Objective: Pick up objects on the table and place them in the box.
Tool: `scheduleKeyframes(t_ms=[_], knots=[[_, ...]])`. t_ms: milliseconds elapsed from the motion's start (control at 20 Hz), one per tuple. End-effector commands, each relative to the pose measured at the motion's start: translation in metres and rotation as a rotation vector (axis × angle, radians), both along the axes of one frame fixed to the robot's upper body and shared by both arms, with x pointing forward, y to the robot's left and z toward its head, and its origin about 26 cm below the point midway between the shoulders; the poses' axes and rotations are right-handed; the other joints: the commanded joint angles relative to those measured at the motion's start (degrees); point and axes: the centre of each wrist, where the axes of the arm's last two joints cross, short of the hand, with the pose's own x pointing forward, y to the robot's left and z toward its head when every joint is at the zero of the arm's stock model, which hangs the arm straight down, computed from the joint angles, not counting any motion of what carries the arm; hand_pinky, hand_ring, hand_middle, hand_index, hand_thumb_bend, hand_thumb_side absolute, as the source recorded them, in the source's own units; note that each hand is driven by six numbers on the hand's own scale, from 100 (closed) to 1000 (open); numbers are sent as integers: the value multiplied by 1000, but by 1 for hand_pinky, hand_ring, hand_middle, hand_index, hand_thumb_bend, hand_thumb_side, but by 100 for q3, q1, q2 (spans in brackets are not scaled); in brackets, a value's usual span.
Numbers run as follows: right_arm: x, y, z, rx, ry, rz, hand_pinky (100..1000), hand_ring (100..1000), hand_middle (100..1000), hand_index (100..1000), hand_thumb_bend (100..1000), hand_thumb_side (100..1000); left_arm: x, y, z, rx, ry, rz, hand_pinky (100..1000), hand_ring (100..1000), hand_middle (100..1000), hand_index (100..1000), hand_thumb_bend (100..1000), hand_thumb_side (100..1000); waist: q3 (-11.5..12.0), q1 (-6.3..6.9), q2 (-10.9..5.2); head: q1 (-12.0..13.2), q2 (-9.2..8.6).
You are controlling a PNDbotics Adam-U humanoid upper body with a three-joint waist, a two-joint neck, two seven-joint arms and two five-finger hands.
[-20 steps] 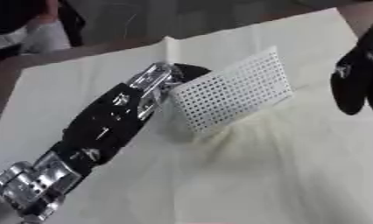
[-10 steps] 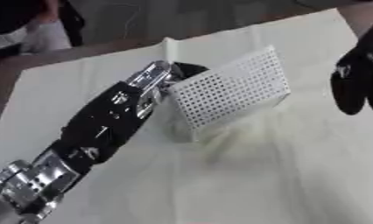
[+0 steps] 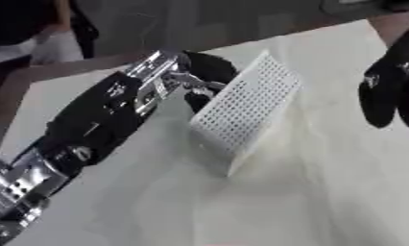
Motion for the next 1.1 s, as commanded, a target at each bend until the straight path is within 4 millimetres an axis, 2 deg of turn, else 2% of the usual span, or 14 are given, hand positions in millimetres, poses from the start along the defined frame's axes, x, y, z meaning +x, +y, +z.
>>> scheduleKeyframes(t_ms=[50,400,900,1100], knots=[[-1,-4,5,8,-38,0,241,391,732,422,100,898,-4,-2,27,74,-12,-80,254,390,440,520,171,756,41,-66,-131,-62,-18],[-1,-3,6,20,-39,-3,243,391,727,419,100,900,-10,-16,38,79,-7,-112,257,390,443,520,179,735,40,-95,-173,-77,-18],[-2,-4,5,21,-28,-9,243,391,727,423,100,898,-12,-33,47,86,-55,-156,267,388,443,513,205,709,-35,-66,-233,-77,-18],[-2,-3,4,19,-23,-8,244,392,726,425,100,899,-16,-48,54,81,-100,-209,269,387,442,509,213,700,-75,-35,-256,-54,-18]])
